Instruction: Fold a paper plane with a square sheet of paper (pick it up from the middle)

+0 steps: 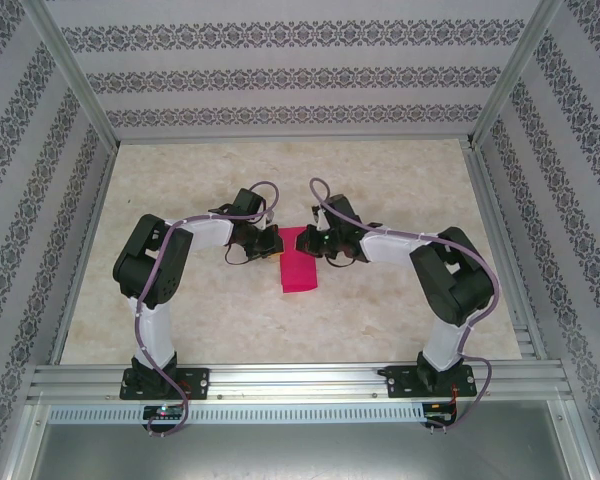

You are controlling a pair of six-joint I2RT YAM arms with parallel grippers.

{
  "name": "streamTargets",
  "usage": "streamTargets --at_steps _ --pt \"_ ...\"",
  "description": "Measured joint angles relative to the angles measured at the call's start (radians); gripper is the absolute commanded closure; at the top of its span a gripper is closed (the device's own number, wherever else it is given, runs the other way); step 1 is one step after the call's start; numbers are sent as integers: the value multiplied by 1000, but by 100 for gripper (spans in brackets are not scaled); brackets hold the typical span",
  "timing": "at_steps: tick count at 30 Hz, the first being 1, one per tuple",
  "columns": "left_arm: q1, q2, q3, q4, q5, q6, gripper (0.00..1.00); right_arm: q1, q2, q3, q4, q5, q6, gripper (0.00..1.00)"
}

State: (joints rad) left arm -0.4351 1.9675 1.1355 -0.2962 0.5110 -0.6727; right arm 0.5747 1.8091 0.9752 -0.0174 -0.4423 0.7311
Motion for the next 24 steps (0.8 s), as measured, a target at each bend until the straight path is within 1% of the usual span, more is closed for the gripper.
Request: streamTargets --at_steps 6,15,19,24 --pt "0 0 0 0 0 0 100 7 53 -2 -48 -16 -13 99" --pt "0 2 5 -7 0 11 100 -13 52 -55 -50 -43 -95 98" --pt "0 2 5 -7 0 12 100 -26 10 -113 -42 -53 -132 98" --pt "0 3 5 -7 0 11 100 -43 -84 -215 -57 -53 -153 97"
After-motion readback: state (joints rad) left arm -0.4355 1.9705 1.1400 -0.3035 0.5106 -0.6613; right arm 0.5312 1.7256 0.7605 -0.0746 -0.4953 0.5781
